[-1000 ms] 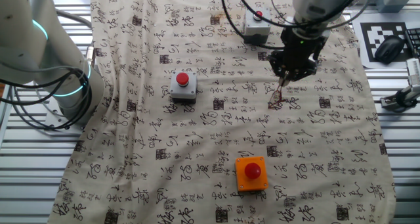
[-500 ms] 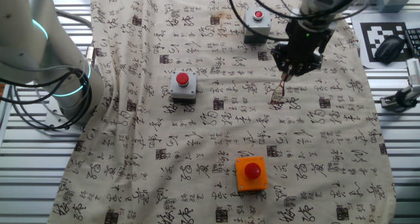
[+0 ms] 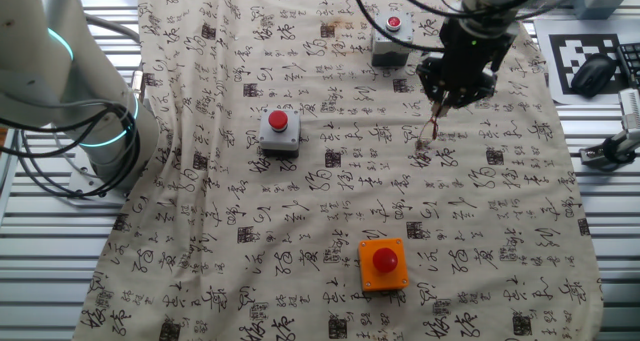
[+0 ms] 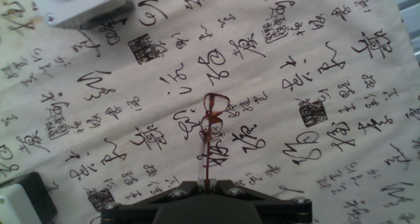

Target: Unfold the leg of the glasses (with one hand)

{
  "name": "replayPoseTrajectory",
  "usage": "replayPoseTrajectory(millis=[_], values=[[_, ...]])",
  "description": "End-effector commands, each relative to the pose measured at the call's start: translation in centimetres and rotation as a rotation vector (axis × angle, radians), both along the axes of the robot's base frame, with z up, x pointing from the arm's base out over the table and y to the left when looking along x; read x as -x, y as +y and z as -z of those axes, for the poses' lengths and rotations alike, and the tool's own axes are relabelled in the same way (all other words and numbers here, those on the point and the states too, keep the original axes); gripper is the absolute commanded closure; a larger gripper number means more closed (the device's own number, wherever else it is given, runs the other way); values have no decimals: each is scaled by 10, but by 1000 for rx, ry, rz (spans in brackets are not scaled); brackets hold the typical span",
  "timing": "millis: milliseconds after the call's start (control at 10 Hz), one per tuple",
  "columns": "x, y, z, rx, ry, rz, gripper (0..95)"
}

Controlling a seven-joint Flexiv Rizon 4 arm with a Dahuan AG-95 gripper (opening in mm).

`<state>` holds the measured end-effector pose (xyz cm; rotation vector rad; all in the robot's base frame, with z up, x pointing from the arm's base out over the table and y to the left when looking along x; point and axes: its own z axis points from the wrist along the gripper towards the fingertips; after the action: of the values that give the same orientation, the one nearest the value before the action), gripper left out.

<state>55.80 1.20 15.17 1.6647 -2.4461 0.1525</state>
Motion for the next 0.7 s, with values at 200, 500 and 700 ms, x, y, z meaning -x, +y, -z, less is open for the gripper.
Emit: replayPoseTrajectory(millis=[200,500,700], values=[[2,2,-7,3,5,5,950],[3,-1,-10,3,10,-2,950],[5,-7,-13,8,20,-13,950]])
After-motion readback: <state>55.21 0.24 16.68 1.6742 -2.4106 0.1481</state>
